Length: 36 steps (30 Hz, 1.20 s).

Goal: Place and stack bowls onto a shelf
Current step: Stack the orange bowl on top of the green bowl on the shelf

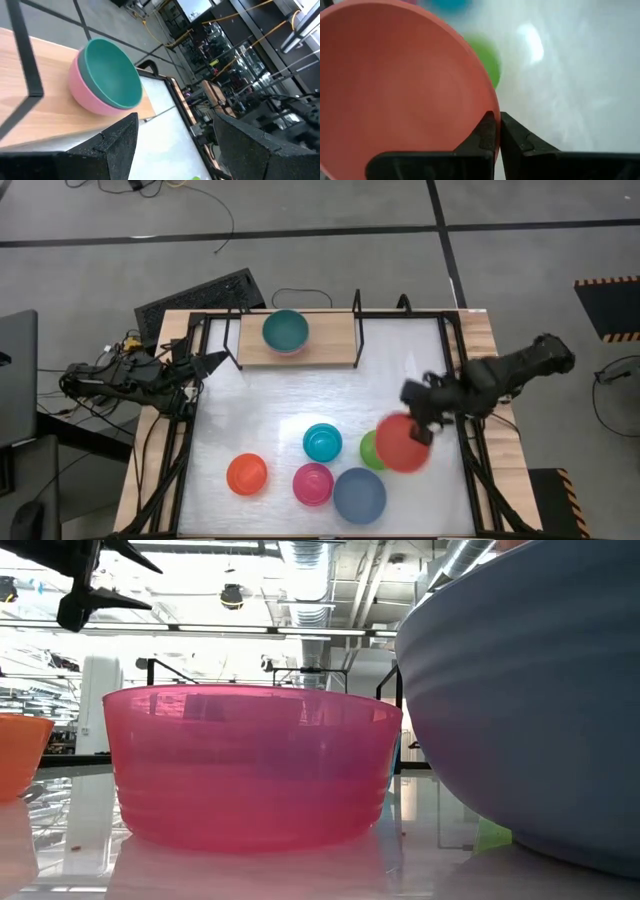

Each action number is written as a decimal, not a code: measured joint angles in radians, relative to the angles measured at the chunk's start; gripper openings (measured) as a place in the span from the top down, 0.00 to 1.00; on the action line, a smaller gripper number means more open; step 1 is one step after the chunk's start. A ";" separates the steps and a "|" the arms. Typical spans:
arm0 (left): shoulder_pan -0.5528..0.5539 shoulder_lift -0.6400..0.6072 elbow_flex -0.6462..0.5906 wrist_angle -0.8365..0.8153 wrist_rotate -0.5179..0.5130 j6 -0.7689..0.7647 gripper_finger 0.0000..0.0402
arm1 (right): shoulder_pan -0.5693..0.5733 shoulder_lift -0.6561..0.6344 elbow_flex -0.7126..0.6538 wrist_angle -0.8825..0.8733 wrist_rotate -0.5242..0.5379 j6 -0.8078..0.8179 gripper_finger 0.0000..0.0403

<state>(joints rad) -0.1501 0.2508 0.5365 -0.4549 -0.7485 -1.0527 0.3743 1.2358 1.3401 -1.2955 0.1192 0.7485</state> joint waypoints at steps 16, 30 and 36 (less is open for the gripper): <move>0.000 0.000 0.000 -0.007 -0.023 0.024 0.39 | -0.666 0.366 0.315 0.429 0.023 -0.542 0.93; 0.000 0.000 0.000 -0.008 -0.026 0.019 0.39 | -0.816 0.896 0.956 0.409 -0.012 -0.541 0.93; 0.000 0.000 0.000 -0.008 -0.026 0.019 0.39 | -0.813 1.003 1.006 0.347 -0.035 -0.541 0.93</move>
<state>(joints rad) -0.1501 0.2506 0.5365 -0.4625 -0.7744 -1.0340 -0.4387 2.2386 2.3456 -0.9488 0.0844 0.2076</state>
